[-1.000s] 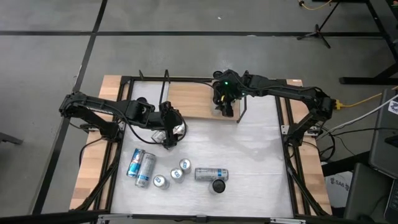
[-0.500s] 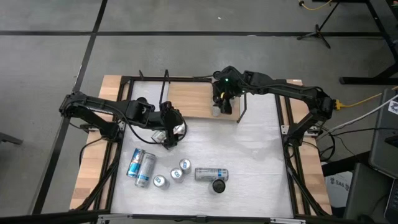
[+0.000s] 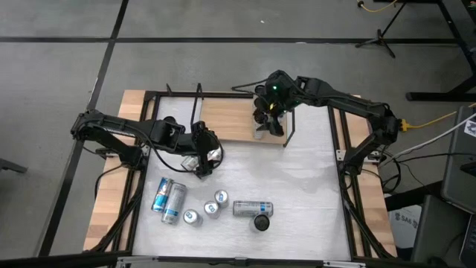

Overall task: Place canned beverage on shelf
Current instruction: Put the white soda can aligned with the other white soda can on the shelf

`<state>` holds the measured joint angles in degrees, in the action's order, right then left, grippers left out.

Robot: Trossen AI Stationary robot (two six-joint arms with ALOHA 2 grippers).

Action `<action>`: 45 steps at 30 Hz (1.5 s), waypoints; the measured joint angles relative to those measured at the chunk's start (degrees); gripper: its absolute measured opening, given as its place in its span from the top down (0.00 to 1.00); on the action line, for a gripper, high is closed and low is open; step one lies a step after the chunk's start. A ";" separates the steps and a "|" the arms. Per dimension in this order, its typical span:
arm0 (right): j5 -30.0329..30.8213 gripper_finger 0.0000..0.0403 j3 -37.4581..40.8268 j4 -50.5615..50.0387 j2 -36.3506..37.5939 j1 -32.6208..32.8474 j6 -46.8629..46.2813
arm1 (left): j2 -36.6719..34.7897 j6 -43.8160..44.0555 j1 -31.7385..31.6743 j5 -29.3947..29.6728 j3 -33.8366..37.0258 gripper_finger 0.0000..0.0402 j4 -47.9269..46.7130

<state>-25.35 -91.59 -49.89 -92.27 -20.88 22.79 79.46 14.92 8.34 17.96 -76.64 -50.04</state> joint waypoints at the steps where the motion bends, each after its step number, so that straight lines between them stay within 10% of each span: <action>1: -1.38 0.23 0.00 -0.02 0.10 0.61 0.00 | 0.00 -0.02 0.00 0.00 0.00 0.13 0.00; 30: -2.35 0.23 0.02 -1.37 0.18 32.21 -0.21 | 0.00 2.51 0.10 -1.17 0.00 0.13 1.45; 45: 15.26 0.23 1.29 -5.94 0.18 45.10 -13.68 | 6.72 2.32 12.22 -1.52 0.04 0.13 21.12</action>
<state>-10.09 -90.30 -55.83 -92.09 24.22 9.10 86.18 17.24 20.56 16.44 -76.60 -28.92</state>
